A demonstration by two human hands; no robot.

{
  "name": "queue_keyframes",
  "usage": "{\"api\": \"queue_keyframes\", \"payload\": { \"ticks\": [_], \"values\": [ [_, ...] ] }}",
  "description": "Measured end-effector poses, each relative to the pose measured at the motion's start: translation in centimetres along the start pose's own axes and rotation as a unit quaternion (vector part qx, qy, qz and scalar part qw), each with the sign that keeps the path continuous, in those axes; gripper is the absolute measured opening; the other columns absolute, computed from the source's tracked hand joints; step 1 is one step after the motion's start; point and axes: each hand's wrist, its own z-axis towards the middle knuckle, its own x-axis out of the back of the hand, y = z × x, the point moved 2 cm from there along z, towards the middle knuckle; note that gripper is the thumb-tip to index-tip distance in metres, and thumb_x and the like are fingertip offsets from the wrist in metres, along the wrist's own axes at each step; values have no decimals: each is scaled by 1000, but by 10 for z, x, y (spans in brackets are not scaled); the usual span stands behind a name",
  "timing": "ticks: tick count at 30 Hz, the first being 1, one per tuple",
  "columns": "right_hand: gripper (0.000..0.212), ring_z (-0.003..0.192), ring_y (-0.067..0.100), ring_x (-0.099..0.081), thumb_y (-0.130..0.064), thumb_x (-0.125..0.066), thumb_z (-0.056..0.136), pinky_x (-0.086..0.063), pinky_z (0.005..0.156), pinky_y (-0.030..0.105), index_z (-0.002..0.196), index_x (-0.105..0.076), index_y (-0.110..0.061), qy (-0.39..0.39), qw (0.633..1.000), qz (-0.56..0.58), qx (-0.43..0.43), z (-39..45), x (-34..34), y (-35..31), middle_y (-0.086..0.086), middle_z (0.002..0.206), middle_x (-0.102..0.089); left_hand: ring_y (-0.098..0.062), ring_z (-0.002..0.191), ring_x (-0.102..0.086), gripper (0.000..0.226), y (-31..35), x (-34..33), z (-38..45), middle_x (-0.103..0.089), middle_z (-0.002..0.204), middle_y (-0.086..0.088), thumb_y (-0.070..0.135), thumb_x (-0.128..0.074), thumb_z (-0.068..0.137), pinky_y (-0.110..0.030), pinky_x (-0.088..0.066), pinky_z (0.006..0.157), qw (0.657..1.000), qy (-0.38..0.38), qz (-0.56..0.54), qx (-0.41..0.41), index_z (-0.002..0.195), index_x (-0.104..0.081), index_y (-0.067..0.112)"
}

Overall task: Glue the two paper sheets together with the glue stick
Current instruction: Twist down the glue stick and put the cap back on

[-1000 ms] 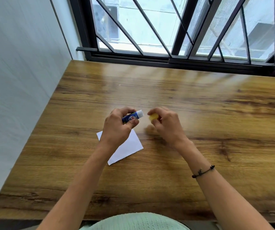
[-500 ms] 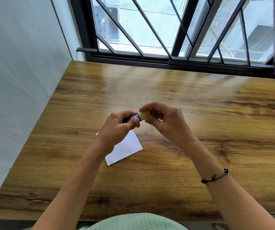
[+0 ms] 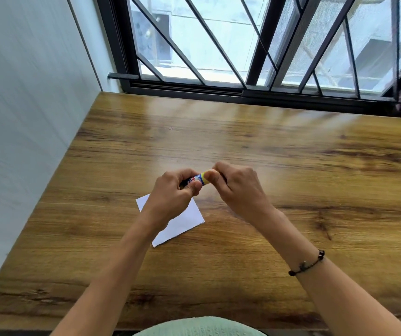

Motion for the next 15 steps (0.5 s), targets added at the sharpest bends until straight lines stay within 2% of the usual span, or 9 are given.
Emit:
{"api": "queue_keyframes", "payload": {
  "ticks": [3, 5, 8, 10, 12, 15],
  "values": [
    [59, 47, 14, -37, -54, -35, 88, -27, 48, 29, 72, -61, -4, 8, 997, 35, -63, 1, -1, 6, -7, 47, -36, -18, 67, -48, 13, 2, -8, 1, -60, 73, -16, 14, -56, 87, -42, -44, 64, 999, 18, 26, -28, 95, -67, 14],
    [52, 47, 14, -39, -46, -43, 92, -30, 50, 30, 68, -62, -4, 22, 995, 53, -85, 3, 2, 10, -4, 46, -38, -15, 64, -46, 13, 3, -15, 1, -62, 76, -21, 16, -56, 88, -37, -44, 61, 998, 25, 32, -55, 95, -66, 14],
    [42, 45, 9, -35, -39, -53, 89, -27, 48, 27, 60, -50, -9, 44, 994, 51, -87, 5, 8, 13, -8, 46, -37, -8, 63, -45, 13, -1, -23, 8, -59, 71, -10, 20, -59, 86, -19, -34, 57, 992, 41, 67, -94, 96, -65, 14],
    [33, 47, 6, -37, -37, -59, 85, -29, 49, 24, 65, -50, -13, 42, 996, 34, -72, 7, 10, 13, -11, 49, -39, -15, 79, -52, 19, -5, -25, 17, -65, 83, -7, 21, -63, 82, -22, -35, 68, 987, 59, 100, -110, 99, -67, 14],
    [28, 49, 8, -42, -36, -63, 83, -33, 53, 24, 72, -56, -12, 30, 998, 16, -54, 10, 10, 14, -10, 54, -46, -18, 92, -50, 24, -9, -26, 25, -65, 93, -5, 22, -67, 79, -25, -35, 75, 982, 76, 124, -119, 102, -69, 15],
    [27, 57, 15, -51, -35, -65, 82, -43, 57, 30, 80, -61, -9, 14, 999, -7, -40, 15, 12, 19, -1, 63, -57, -15, 86, -45, 24, -11, -29, 31, -55, 84, -1, 21, -70, 77, -17, -31, 69, 978, 96, 128, -134, 100, -71, 16]
  ]
}}
